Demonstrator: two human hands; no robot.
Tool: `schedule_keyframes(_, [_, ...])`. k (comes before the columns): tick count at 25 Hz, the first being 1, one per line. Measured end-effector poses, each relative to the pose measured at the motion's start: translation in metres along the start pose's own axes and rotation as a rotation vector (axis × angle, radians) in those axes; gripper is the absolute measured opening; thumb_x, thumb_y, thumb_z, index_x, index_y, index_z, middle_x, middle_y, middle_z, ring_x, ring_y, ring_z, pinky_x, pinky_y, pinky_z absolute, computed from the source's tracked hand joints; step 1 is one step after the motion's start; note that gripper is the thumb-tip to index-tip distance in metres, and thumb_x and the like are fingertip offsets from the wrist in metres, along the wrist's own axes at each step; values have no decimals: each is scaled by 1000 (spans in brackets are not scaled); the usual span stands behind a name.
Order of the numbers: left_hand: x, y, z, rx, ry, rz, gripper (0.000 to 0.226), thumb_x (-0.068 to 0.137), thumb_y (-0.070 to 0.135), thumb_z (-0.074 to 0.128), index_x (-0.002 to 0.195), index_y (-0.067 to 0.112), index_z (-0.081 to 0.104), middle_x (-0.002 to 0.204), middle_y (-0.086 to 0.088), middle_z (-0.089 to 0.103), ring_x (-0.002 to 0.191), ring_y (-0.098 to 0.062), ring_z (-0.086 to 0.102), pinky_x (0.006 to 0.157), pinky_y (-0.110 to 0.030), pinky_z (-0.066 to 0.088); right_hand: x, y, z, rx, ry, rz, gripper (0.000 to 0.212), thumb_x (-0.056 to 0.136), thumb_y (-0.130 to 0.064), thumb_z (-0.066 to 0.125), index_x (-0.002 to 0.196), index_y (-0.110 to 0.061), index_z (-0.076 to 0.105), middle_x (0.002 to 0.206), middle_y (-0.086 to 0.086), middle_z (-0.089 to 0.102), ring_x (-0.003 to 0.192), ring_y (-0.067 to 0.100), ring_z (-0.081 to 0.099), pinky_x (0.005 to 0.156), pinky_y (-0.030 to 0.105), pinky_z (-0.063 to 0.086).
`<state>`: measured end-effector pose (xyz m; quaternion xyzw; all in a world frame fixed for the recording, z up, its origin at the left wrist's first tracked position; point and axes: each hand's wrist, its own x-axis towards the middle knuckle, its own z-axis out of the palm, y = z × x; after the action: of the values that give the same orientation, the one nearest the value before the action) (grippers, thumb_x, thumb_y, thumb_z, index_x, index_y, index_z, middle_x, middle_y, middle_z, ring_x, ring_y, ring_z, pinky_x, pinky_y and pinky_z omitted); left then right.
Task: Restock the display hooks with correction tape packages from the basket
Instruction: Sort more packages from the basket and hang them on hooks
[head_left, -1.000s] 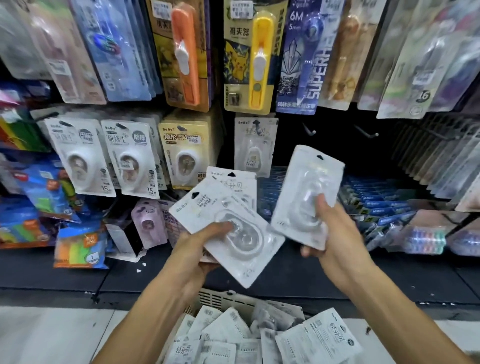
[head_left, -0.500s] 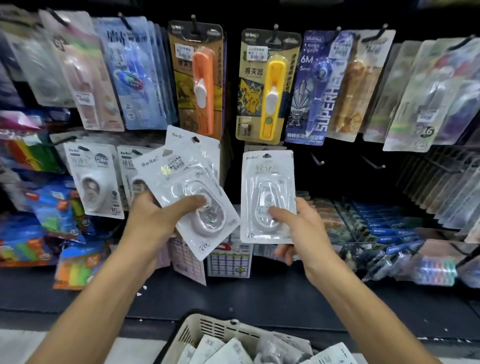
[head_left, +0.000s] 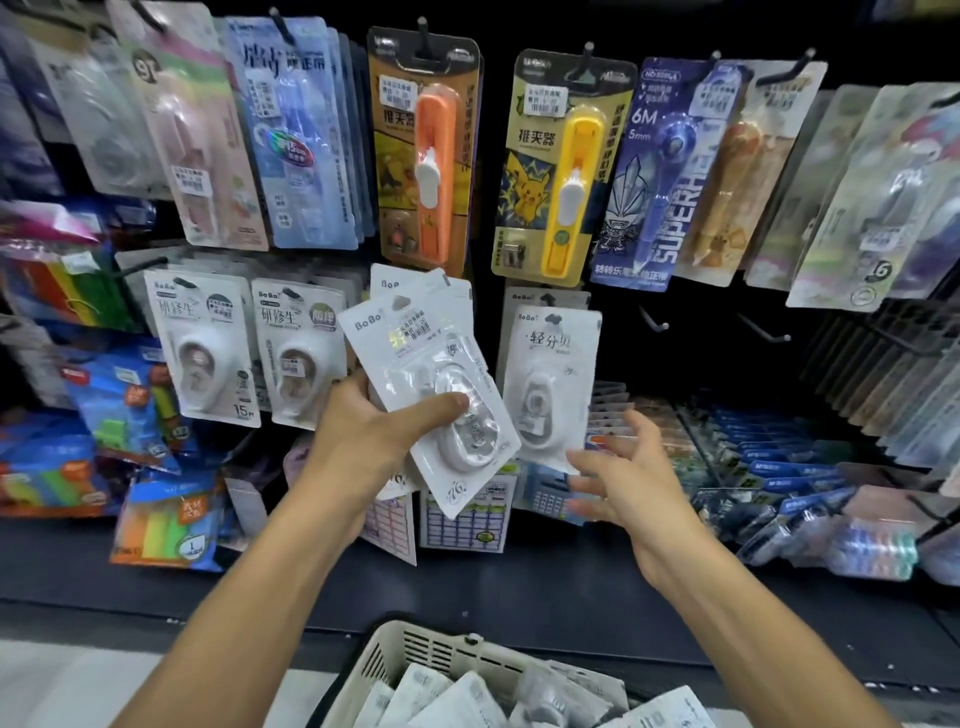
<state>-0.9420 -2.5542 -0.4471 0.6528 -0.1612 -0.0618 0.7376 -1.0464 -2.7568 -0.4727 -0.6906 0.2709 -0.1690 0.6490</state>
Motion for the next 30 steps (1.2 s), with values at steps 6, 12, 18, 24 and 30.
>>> schedule_keyframes(6, [-2, -11, 19, 44, -175, -84, 41, 57, 28, 96, 94, 28, 79, 97, 1, 81, 90, -20, 78, 75, -36, 63, -12, 5, 12, 79, -436, -200, 53, 72, -38, 86, 120, -30, 65, 106, -1, 76, 87, 16, 74, 63, 22, 55])
schedule_keyframes(12, [5, -9, 16, -80, -89, -108, 65, 53, 37, 92, 112, 18, 73, 105, -5, 80, 97, -27, 77, 85, -43, 59, -2, -5, 2, 235, -233, -135, 32, 87, -36, 76, 112, -21, 65, 74, 6, 69, 40, 16, 49, 36, 24, 38])
schedule_keyframes(18, [15, -6, 4, -101, 116, -25, 38, 70, 22, 83, 107, 22, 74, 102, 1, 80, 97, -21, 77, 94, -45, 57, -5, -6, -8, 193, -113, -95, 14, 91, -24, 69, 98, -35, 73, 64, -6, 67, 36, 11, 36, 35, 18, 25])
schedule_keyframes(24, [10, -7, 12, -72, 80, -19, 33, 78, 30, 79, 109, 24, 72, 106, 3, 80, 103, -20, 75, 101, -50, 53, -6, -4, 1, 310, -103, -1, 68, 92, -12, 70, 143, -43, 38, 127, -7, 59, 86, 14, 74, 74, 34, 62])
schedule_keyframes(30, [1, -18, 48, 67, -259, 8, 35, 80, 45, 71, 113, 32, 68, 106, 18, 78, 100, -4, 73, 76, -15, 56, -10, 1, 29, 219, -302, -189, 49, 85, -7, 79, 128, -20, 59, 112, 2, 76, 101, 19, 74, 80, 24, 59])
